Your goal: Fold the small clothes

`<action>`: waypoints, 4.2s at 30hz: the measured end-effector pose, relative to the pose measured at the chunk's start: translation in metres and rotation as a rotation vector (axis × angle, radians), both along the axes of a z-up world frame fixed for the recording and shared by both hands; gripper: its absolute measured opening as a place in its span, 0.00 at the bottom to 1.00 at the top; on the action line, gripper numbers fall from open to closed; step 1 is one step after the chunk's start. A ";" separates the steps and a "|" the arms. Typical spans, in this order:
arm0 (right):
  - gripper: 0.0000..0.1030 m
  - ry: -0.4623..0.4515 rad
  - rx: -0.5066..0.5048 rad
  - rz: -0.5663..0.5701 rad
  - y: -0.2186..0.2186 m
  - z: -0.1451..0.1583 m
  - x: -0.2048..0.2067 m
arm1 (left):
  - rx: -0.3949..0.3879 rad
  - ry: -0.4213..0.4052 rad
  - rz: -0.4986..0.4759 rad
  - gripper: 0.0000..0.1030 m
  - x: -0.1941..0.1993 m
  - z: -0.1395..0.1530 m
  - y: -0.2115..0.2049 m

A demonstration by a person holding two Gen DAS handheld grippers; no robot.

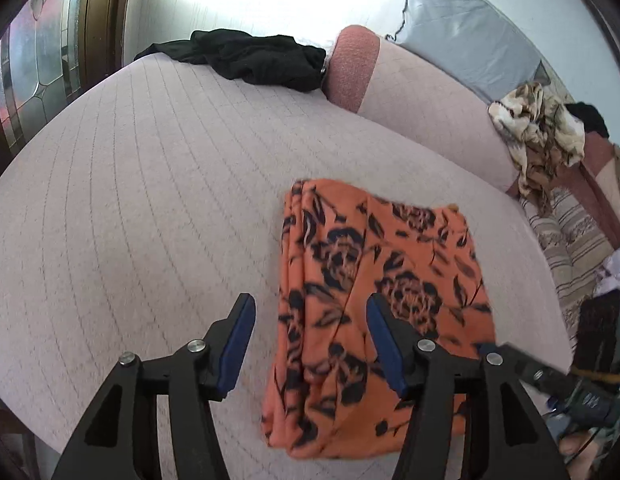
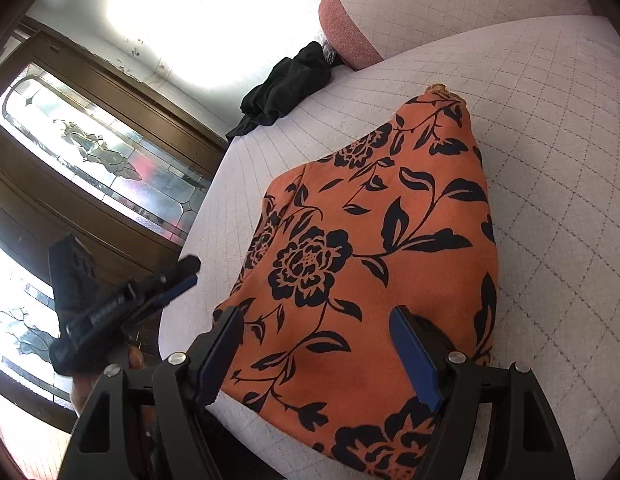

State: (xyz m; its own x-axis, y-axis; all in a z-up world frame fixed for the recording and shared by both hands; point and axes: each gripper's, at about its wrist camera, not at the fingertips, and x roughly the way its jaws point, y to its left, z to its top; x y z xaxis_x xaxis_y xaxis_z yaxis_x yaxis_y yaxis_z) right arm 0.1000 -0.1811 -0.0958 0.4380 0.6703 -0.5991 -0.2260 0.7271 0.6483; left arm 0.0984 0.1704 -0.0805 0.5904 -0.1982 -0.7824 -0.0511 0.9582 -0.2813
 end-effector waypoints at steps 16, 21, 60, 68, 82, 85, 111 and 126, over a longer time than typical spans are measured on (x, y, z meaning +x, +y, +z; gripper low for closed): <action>0.76 -0.005 0.016 -0.017 -0.009 0.012 -0.058 | -0.082 0.128 0.069 0.59 -0.039 -0.052 0.008; 0.76 0.027 0.017 -0.031 -0.010 0.000 -0.065 | -0.103 0.059 0.066 0.59 -0.050 -0.037 0.011; 0.82 -0.049 -0.004 -0.102 -0.025 0.007 -0.051 | -0.128 -0.058 0.044 0.79 -0.039 -0.002 0.042; 0.82 0.072 0.019 -0.135 -0.022 -0.018 0.024 | -0.207 0.181 -0.045 0.79 0.042 -0.062 0.064; 0.32 -0.087 -0.094 0.032 0.003 0.029 0.038 | -0.146 0.003 -0.158 0.30 0.023 -0.008 -0.004; 0.32 -0.131 -0.099 -0.012 -0.026 0.037 0.043 | -0.156 -0.010 -0.176 0.34 0.034 -0.007 -0.028; 0.86 -0.160 -0.248 -0.196 0.020 0.035 -0.046 | 0.141 -0.052 -0.047 0.76 -0.059 0.006 0.025; 0.97 -0.257 -0.523 -0.315 0.029 0.055 -0.181 | 0.157 -0.130 -0.013 0.86 -0.142 0.045 0.015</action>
State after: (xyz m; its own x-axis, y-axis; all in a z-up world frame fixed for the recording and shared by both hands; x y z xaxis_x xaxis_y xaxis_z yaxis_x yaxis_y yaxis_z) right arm -0.0807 -0.1526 -0.0406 0.7378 0.1364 -0.6612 -0.0517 0.9879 0.1461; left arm -0.0439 0.1851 -0.0353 0.6865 -0.0878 -0.7218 -0.0119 0.9912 -0.1319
